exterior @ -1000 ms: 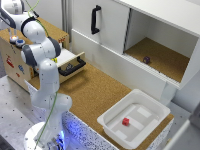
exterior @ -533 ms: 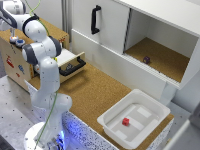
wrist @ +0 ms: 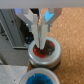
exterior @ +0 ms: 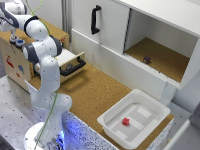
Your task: Turn off the red light lamp
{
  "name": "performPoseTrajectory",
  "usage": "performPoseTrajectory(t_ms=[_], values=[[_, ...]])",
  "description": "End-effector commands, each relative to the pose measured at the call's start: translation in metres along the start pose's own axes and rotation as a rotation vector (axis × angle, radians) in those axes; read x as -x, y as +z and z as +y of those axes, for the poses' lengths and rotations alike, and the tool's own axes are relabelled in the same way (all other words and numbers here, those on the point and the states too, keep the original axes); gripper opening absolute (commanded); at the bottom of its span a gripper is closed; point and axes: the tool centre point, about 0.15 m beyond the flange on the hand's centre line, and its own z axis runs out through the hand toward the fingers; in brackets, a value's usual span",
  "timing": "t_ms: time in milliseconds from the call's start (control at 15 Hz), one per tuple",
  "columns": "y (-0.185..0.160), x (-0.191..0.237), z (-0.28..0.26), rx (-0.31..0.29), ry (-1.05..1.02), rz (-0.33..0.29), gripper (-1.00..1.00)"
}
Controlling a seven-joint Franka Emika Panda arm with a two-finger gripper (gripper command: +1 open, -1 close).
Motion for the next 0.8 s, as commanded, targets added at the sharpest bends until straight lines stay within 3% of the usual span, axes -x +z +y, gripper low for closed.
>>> performPoseTrajectory(t_ms=[0,333,733], values=[[-0.062,0.025,0.000,0.075,0.050,-0.055,1.00],[-0.024,0.077,0.014,-0.035,0.188,-0.059,1.00],[-0.037,0.172,0.043,0.005,0.399,-0.050,1.00]])
